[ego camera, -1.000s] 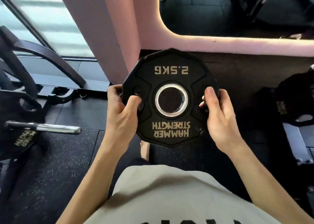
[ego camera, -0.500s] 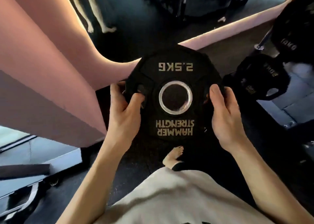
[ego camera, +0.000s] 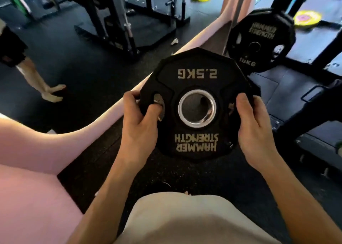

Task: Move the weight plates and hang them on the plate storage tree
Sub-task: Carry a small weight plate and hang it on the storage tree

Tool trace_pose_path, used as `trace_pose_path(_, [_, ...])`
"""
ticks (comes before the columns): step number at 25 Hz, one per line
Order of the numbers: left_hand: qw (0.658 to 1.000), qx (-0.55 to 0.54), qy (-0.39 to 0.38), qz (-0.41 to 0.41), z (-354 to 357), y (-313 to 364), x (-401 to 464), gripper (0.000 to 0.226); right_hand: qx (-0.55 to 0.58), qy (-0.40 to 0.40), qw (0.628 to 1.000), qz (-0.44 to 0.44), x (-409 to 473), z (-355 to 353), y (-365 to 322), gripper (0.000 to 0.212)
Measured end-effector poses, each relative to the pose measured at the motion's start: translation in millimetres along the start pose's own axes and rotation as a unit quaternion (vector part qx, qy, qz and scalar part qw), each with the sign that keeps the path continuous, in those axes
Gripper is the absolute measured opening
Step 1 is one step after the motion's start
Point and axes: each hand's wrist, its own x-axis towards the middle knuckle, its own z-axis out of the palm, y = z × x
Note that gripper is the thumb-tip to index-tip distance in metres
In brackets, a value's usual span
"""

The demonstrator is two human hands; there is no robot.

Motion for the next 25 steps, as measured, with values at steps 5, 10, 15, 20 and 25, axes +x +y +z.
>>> trace_pose_path(5, [0.995,-0.027,-0.1,0.017,56,14,92,0.017,-0.015,0.109,0.994,-0.028,66,-13,-17,0.021])
trace_pose_path(10, [0.977,-0.062,-0.19,0.072,118,39,207,0.014,-0.039,0.231,0.969,-0.078,152,-16,-44,0.023])
trace_pose_path(15, [0.954,-0.117,-0.226,0.156,170,101,299,0.021,-0.012,0.302,0.94,-0.156,236,-21,-103,0.03])
trace_pose_path(20, [0.922,-0.164,-0.259,0.238,217,173,361,0.027,-0.027,0.352,0.907,-0.229,298,-39,-170,0.02])
trace_pose_path(25, [0.889,-0.215,-0.267,0.304,261,243,400,0.036,-0.042,0.372,0.876,-0.305,353,-70,-235,0.026])
